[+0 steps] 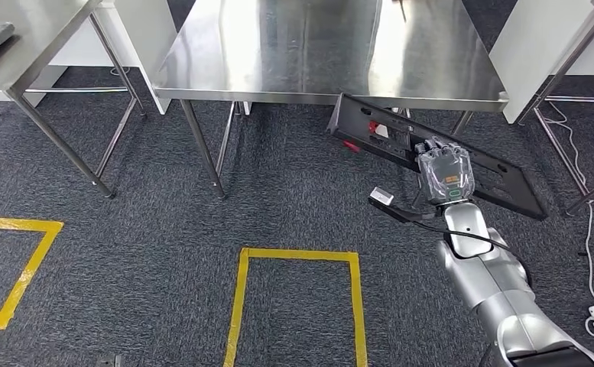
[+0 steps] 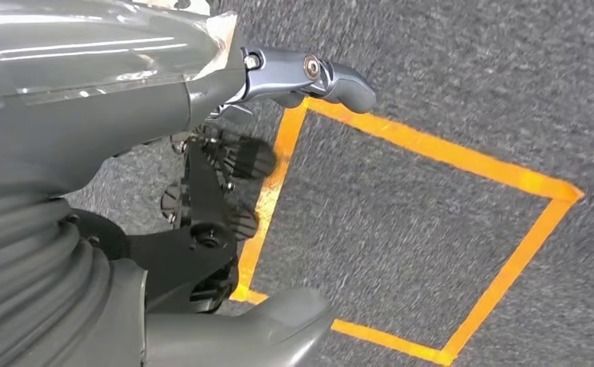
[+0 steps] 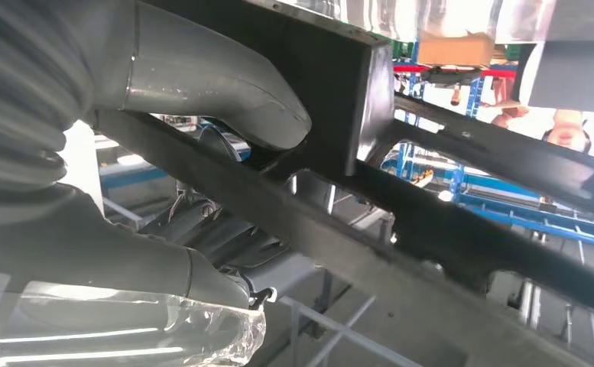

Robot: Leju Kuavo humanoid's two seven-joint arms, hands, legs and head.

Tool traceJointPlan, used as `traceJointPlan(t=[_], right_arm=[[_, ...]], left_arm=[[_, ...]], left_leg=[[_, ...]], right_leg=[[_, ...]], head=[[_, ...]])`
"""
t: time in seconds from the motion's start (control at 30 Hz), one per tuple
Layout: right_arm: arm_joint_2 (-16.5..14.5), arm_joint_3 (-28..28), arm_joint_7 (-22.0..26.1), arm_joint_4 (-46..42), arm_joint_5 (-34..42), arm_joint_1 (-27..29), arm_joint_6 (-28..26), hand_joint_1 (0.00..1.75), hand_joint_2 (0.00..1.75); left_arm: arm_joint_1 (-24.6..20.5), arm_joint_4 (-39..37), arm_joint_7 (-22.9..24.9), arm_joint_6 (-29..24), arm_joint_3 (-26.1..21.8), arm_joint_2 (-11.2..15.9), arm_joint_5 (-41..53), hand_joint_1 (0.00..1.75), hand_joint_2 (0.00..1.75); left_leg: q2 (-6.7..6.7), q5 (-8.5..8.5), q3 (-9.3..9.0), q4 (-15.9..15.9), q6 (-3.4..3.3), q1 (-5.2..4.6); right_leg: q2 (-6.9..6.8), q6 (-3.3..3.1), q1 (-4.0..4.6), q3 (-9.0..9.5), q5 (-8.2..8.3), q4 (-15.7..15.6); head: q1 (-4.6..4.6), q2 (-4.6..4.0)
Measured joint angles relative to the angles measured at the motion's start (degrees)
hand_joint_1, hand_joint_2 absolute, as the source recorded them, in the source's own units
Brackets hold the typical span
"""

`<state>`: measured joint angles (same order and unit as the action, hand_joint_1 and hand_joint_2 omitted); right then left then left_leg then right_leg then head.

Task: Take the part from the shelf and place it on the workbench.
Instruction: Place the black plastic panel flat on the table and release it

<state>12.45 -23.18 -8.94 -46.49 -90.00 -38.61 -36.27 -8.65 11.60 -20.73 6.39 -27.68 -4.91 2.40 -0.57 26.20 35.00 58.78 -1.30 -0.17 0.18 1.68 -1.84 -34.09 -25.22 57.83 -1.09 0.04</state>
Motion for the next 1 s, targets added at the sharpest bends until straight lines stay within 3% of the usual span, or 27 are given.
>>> traceJointPlan(t=[0.07, 0.13, 0.17, 0.2, 0.23, 0.3, 0.33, 0.37, 0.5, 0.57, 0.63, 0.67, 0.7, 0.73, 0.8, 0.83, 0.9, 1.0], right_arm=[[0.0, 0.0, 0.0, 0.0, 0.0, -0.1, 0.0, 1.75, 1.75], [0.0, 0.0, 0.0, 0.0, 0.0, 0.0, 0.0, 1.75, 1.75], [0.0, 0.0, 0.0, 0.0, 0.0, 0.1, 0.0, 1.75, 1.75], [0.0, 0.0, 0.0, 0.0, 0.0, 0.1, 0.0, 1.75, 1.75], [0.0, 0.0, 0.0, 0.0, 0.0, 0.2, 0.0, 1.75, 1.75], [0.0, 0.0, 0.1, 0.0, 0.0, 0.1, 0.0, 1.75, 1.75], [-0.1, 0.0, 0.1, 0.0, 0.0, 0.1, -0.1, 1.75, 1.75], [-0.1, 0.0, 0.2, 0.0, 0.0, 0.0, -0.1, 1.75, 1.75], [-0.1, 0.0, 0.3, 0.0, 0.0, -0.1, -0.1, 1.75, 1.75], [-0.2, 0.0, 0.2, 0.0, 0.0, -0.3, -0.1, 1.75, 1.75], [-0.1, 0.0, 0.1, 0.2, 0.0, -0.3, -0.1, 1.75, 1.75], [-0.1, 0.0, 0.1, 0.3, 0.0, -0.2, -0.1, 1.75, 1.75], [-0.1, 0.0, 0.1, 0.4, 0.0, -0.2, -0.1, 1.75, 1.75], [-0.1, 0.0, 0.1, 0.5, 0.0, -0.2, -0.1, 1.75, 1.75], [-0.1, -0.1, 0.1, 0.7, 0.0, -0.3, -0.1, 1.75, 1.75], [-0.1, -0.1, 0.1, 0.7, 0.0, -0.5, -0.1, 1.75, 1.75], [-0.2, -0.1, 0.1, 1.0, 0.0, -0.7, -0.1, 1.75, 1.75], [-0.2, -0.1, 0.2, 1.3, 0.0, -0.8, 0.0, 1.75, 1.75]], left_arm=[[-0.1, 0.0, 0.0, 0.0, 0.0, 0.0, 0.0, 0.0, 1.75], [0.0, 0.0, 0.0, 0.0, 0.0, 0.0, 0.0, 0.0, 1.75], [0.0, 0.0, 0.0, 0.0, 0.0, 0.0, 0.0, 0.0, 1.75], [0.0, 0.0, 0.1, 0.0, 0.0, 0.0, 0.0, 0.0, 1.75], [0.0, 0.0, 0.1, 0.0, 0.0, 0.0, 0.0, 0.0, 1.75], [-0.1, 0.0, 0.2, -0.1, 0.0, 0.1, 0.1, 0.0, 1.75], [-0.1, 0.0, 0.3, -0.2, 0.0, 0.1, 0.1, 0.0, 1.75], [-0.2, 0.0, 0.4, -0.3, 0.0, 0.2, 0.0, 0.0, 1.75], [-0.2, 0.0, 0.3, -0.5, 0.0, 0.1, 0.0, 0.0, 1.75], [-0.3, 0.0, 0.3, -0.5, 0.0, 0.0, 0.0, 0.0, 1.75], [-0.3, 0.0, 0.2, -0.6, 0.0, -0.1, 0.0, 0.0, 1.75], [-0.3, 0.0, 0.2, -0.6, 0.0, -0.1, 0.0, 0.0, 1.75], [-0.3, 0.0, 0.2, -0.6, 0.0, -0.2, 0.0, 0.0, 1.75], [-0.2, 0.0, 0.3, -0.6, 0.0, -0.2, 0.0, 0.0, 1.75], [-0.3, 0.0, 0.3, -0.6, 0.0, -0.3, 0.0, 0.0, 1.75], [-0.3, 0.0, 0.3, -0.6, 0.0, -0.3, 0.0, 0.0, 1.75], [-0.3, 0.0, 0.3, -0.6, 0.0, -0.3, 0.0, 0.0, 1.75], [-0.3, 0.0, 0.3, -0.6, 0.0, -0.3, 0.0, 0.0, 1.75]], left_leg=[[0.17, 2.64, 2.57, 5.2, 0.78, 0.31], [0.32, 5.39, 6.92, 12.8, 1.38, 0.63], [0.36, 5.56, 8.5, 14.9, 1.48, 0.72], [0.39, 4.68, 9.09, 15.1, 1.46, 0.78], [0.39, 2.8, 8.48, 13.0, 1.28, 0.78], [0.39, -1.53, 4.85, 4.9, 0.56, 0.61], [0.39, -2.71, 3.29, 1.7, 0.23, 0.45], [0.4, -3.12, 2.34, -0.3, -0.07, 0.26], [0.43, -2.8, 1.22, -1.8, -1.12, 0.03], [0.45, -2.83, 0.26, -2.6, -1.78, 0.22], [0.35, -2.36, -0.27, -2.6, -2.27, 0.09], [0.25, -2.07, -0.54, -2.6, -2.35, 0.04], [0.14, -1.75, -0.85, -2.5, -2.35, 0.01], [0.02, -1.39, -1.23, -2.5, -2.25, 0.0], [-0.16, -0.45, -2.02, -2.1, -1.85, 0.0], [-0.24, 0.08, -2.23, -1.8, -1.56, -0.13], [-0.31, 0.84, -2.33, -1.4, -1.01, -0.38], [-0.21, 1.68, -2.1, -0.8, -0.28, -0.22]], right_leg=[[0.01, -0.66, -0.13, 0.31, -0.18, -0.1], [0.01, -1.08, 0.0, 0.42, -0.41, 0.0], [0.03, -1.19, 0.08, 0.48, -0.51, 0.0], [0.09, -1.25, 0.14, 0.6, -0.63, 0.0], [0.15, -1.27, 0.2, 0.8, -0.78, 0.0], [0.25, -1.11, 0.37, 1.32, -1.2, -0.1], [0.28, -0.93, 0.51, 1.48, -1.41, -0.1], [0.29, -0.71, 0.62, 1.56, -1.61, -0.1], [0.16, 0.27, 0.78, 1.56, -2.24, -0.1], [0.01, 0.14, 0.92, -0.69, -3.99, 4.3], [-0.02, -0.16, 0.94, -5.22, -6.55, 12.3], [-0.02, -0.04, 0.94, -7.2, -7.11, 15.2], [-0.02, 0.33, 0.92, -8.2, -6.69, 16.0], [-0.04, 0.87, 0.85, -7.97, -5.25, 14.5], [-0.17, 1.85, 0.63, -5.1, -1.01, 6.6], [-0.21, 1.93, 0.65, -3.52, 0.57, 3.1], [-0.24, 1.31, 0.73, -2.04, 1.58, 0.0], [-0.1, 0.24, 0.53, -1.61, 1.17, 0.0]], head=[[-0.24, 0.0], [-0.34, 0.0], [-0.36, 0.0], [-0.36, 0.0], [-0.36, 0.0], [-0.35, 0.0], [-0.34, 0.0], [-0.32, 0.0], [-0.26, 0.0], [-0.17, 0.0], [-0.08, 0.0], [-0.07, 0.0], [-0.04, 0.0], [-0.02, 0.0], [0.07, 0.0], [0.12, 0.0], [0.13, 0.0], [0.05, 0.0]])
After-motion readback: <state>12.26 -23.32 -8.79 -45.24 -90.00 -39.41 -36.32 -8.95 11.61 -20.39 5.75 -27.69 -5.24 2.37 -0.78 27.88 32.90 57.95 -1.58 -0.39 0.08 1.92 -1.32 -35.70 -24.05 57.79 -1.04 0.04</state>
